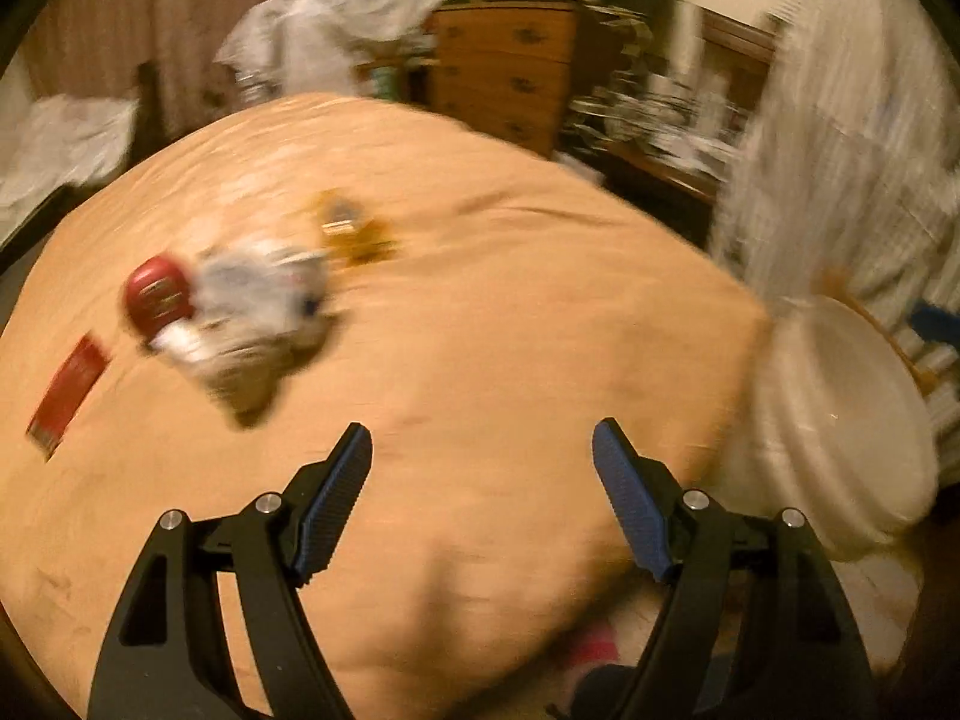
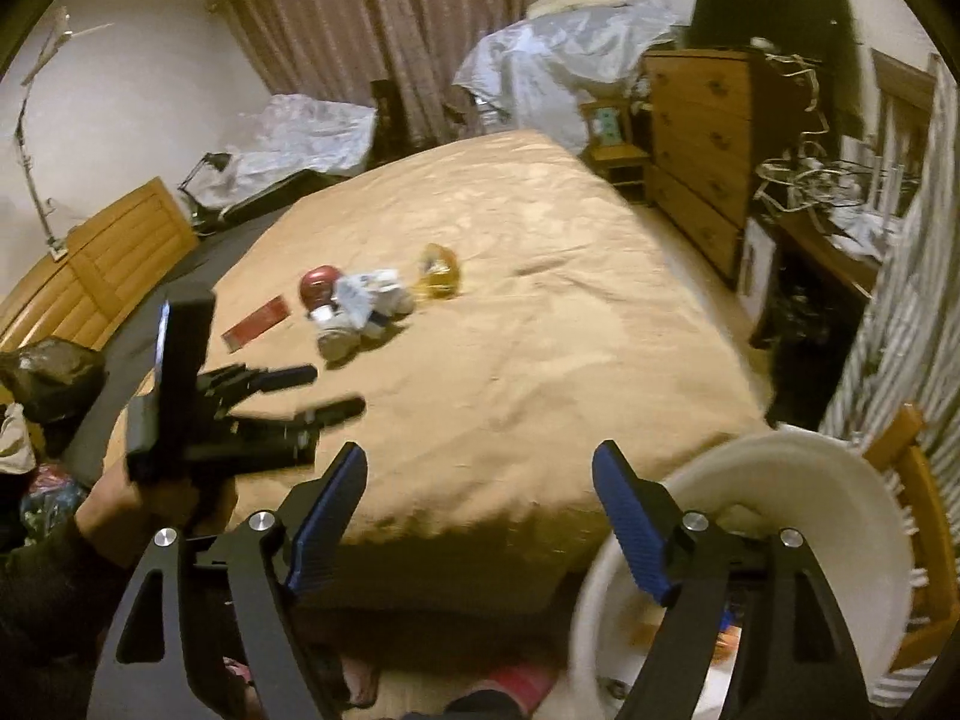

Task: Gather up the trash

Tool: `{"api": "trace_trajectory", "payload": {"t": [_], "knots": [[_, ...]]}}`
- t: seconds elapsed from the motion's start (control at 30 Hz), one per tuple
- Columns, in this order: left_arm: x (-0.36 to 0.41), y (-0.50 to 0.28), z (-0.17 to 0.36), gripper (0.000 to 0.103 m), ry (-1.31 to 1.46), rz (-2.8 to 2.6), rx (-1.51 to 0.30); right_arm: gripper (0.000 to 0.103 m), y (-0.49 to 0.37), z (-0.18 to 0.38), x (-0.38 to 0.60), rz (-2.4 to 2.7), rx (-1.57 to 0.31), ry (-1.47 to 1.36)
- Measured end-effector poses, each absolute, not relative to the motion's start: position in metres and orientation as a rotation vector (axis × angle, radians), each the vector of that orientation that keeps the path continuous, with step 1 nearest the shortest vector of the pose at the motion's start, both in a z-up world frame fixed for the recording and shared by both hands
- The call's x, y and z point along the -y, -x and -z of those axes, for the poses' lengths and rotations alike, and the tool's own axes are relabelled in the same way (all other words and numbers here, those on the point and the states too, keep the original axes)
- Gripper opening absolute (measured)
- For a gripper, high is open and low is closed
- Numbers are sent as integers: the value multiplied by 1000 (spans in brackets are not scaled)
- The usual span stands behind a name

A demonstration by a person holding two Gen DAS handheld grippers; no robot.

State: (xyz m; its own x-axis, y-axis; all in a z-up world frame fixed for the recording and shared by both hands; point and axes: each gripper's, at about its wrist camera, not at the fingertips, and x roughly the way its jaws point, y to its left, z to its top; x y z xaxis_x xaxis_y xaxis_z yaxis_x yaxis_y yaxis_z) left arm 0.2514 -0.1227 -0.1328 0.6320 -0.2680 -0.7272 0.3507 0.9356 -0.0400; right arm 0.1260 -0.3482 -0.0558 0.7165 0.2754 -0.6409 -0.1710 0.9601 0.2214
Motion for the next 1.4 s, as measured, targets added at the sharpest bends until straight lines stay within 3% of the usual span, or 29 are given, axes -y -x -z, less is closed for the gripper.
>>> {"api": "trace_trajectory", "payload": {"t": [0.17,0.4,0.43,0.5,0.6,0.87,0.93,1.0,1.1,1.4], "knots": [[48,-306,156,73,1,173,-825,80,-147,72,319,-285,-763,-143],[34,-352,180,72,-18,126,-826,80,-191,100,289,-312,-822,-138],[35,-357,182,70,-25,124,-825,80,-197,104,288,-317,-827,-137],[33,-365,188,51,-12,144,-843,80,-209,112,283,-327,-837,-139],[20,-362,187,37,31,180,-840,80,-225,120,271,-345,-843,-135],[-44,-314,193,34,111,209,-886,80,-273,141,231,-433,-872,-97],[-67,-301,197,35,152,202,-897,80,-285,147,219,-450,-875,-69],[-84,-287,197,54,175,164,-884,80,-300,149,202,-460,-866,0],[-91,-279,193,66,175,154,-865,76,-331,147,167,-479,-832,110],[-96,-279,187,72,177,140,-823,72,-418,151,70,-459,-766,421]]}}
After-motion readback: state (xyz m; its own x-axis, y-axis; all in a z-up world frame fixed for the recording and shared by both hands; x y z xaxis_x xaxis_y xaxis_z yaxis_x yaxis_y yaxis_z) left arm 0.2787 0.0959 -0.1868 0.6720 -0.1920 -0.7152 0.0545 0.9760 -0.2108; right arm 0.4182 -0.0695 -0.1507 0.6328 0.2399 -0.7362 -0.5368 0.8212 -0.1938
